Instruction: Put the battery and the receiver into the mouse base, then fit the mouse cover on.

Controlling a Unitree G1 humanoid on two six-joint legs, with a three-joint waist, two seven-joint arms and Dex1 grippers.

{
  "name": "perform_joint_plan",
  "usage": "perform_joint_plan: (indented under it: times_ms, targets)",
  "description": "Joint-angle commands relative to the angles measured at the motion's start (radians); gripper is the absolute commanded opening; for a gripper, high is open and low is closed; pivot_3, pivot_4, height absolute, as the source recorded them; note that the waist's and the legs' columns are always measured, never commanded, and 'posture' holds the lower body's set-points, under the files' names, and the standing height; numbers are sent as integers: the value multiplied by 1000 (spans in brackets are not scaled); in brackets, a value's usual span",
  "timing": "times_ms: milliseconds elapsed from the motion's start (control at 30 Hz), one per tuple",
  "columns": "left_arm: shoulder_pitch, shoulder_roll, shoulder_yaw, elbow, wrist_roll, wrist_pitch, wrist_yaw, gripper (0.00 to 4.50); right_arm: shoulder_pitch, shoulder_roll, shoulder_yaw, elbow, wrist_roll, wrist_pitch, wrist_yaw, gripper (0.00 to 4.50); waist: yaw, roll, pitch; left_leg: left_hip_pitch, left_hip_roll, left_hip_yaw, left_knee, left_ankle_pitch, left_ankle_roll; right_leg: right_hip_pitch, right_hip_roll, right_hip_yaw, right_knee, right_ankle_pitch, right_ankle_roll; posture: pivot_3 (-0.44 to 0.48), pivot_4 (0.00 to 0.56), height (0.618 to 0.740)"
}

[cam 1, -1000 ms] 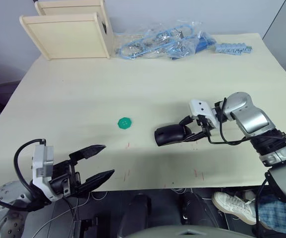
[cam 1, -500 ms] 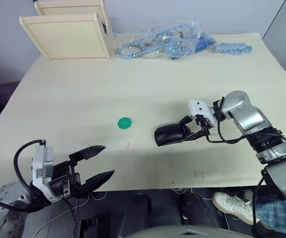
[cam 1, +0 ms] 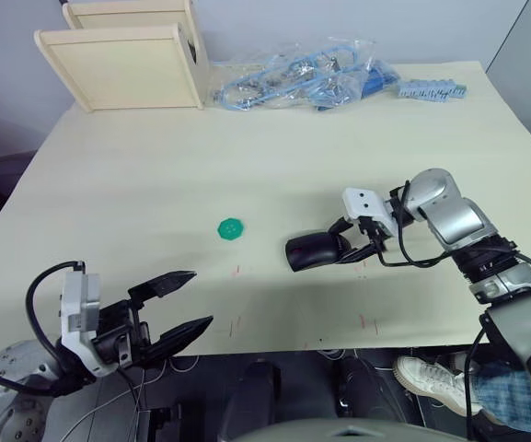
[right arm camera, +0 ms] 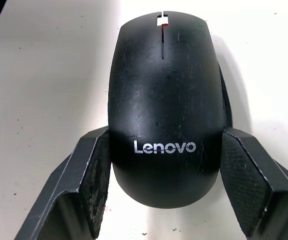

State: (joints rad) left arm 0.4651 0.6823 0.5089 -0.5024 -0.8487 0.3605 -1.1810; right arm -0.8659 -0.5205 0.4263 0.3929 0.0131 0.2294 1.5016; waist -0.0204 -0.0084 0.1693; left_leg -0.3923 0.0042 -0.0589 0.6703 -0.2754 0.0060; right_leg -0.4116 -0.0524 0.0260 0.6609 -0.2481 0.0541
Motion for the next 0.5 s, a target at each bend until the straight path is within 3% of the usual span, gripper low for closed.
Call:
perform_joint_plan:
  times_ms: [33, 500]
  targets:
    - [8, 0, 26, -43, -17, -18, 0, 4500, -37, 10, 4, 0, -9, -18, 9, 3165, 0, 0, 0, 0, 0, 0, 0, 0, 0, 0, 0, 0, 0, 0, 0, 0, 150, 740]
    - [14, -1, 23, -39, -13, -26, -3, 4500, -82, 23, 21, 63, -41, -72, 57, 3165, 0, 0, 0, 0, 0, 0, 0, 0, 0, 0, 0, 0, 0, 0, 0, 0, 150, 740]
